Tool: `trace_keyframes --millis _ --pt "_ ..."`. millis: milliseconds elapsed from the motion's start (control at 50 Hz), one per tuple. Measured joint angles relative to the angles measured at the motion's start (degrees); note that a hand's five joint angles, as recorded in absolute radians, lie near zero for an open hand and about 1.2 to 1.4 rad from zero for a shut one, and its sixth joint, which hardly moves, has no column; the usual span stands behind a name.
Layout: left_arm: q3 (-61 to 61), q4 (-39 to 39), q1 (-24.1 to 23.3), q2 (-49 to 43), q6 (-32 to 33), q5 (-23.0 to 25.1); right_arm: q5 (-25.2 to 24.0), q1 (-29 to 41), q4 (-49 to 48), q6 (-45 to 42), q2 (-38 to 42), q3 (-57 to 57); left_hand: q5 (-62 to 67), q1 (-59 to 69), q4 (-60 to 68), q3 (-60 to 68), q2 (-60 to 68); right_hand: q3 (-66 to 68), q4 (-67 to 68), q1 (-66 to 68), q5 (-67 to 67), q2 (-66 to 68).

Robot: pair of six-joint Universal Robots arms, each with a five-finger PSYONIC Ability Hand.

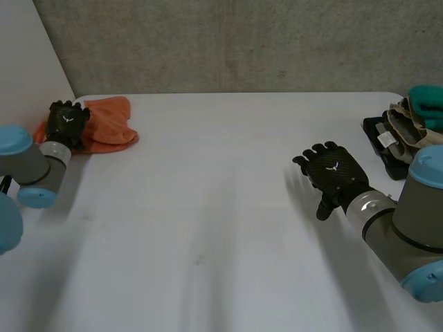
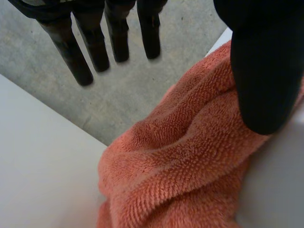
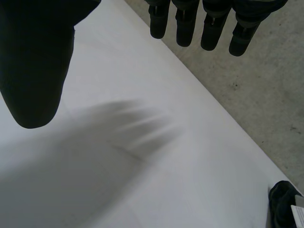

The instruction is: Fold the laundry.

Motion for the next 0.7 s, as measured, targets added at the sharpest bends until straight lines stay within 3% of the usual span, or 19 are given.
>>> trace_keyframes --millis 20,60,100,140,260,360,520,640,700 --pt "0.89 0.33 0.02 -0.71 -0.04 0.22 0.0 -0.01 -0.04 0.01 -0.02 0.16 5.17 5.04 5.28 5.24 4.7 0.0 0.0 0.0 0.0 0.0" --pt "3.72 1.44 0.05 -2.82 -0.2 0.88 0.0 0.0 -0.18 0.02 -0.05 0.56 29.46 34.26 30.44 30.3 31.28 0.0 0.0 0.0 0.0 0.0" --pt "5.17 2.23 0.04 -3.81 -0.31 1.18 0.02 0.0 -0.3 0.03 -0.07 0.76 40.6 43.96 41.85 42.27 42.06 0.0 0.0 0.0 0.0 0.0" --pt "6.62 3.67 -0.04 -4.74 -0.46 1.4 0.03 0.0 -0.49 0.02 -0.1 0.99 43.43 44.45 47.32 47.05 46.79 0.0 0.0 0.0 0.0 0.0" --pt "5.05 6.37 -1.57 -2.22 -1.08 0.57 0.08 -0.01 -0.94 -0.01 -0.34 1.15 43.43 44.45 47.58 47.31 47.02 0.0 0.0 0.0 0.0 0.0" --pt "-5.0 7.12 -4.48 10.39 -5.12 -0.5 0.17 -0.03 -1.1 0.01 -0.62 1.13 43.43 44.45 47.77 47.36 47.1 0.0 0.0 0.0 0.0 0.0" --pt "-29.56 8.5 -13.47 41.1 -24.34 -0.61 1.02 -0.11 -1.3 0.17 -1.11 0.95 44.82 44.45 47.81 47.42 47.16 0.0 0.0 0.0 0.0 0.0" --pt "-45.31 7.75 -22.42 53.77 -34.08 0.66 2.58 -0.58 -1.58 0.57 -1.5 0.88 44.82 44.45 47.81 47.51 47.16 0.0 0.0 0.0 0.0 0.0" --pt "-50.66 7.17 -26.36 54.7 -35.15 1.09 3.53 -1.37 -1.6 0.68 -1.66 0.71 44.83 44.45 47.81 47.52 47.17 0.0 0.0 0.0 0.0 0.0"
